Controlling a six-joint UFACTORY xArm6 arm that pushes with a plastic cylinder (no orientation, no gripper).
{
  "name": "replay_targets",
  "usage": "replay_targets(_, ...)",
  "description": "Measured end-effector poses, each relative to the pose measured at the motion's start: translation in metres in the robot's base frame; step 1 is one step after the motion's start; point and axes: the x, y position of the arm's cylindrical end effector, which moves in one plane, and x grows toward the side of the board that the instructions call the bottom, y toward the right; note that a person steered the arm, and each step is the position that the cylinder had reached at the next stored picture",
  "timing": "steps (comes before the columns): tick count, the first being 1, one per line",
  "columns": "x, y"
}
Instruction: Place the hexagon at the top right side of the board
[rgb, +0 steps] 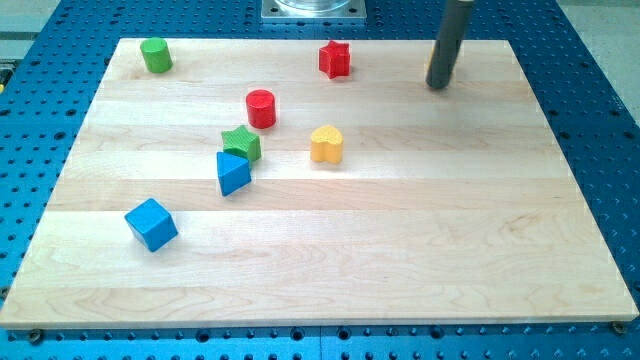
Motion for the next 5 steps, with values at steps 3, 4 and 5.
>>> replay_targets(3,-0.019,0.017)
replay_targets(4,-0.019,0.017)
replay_targets(5,-0.004,-0.011)
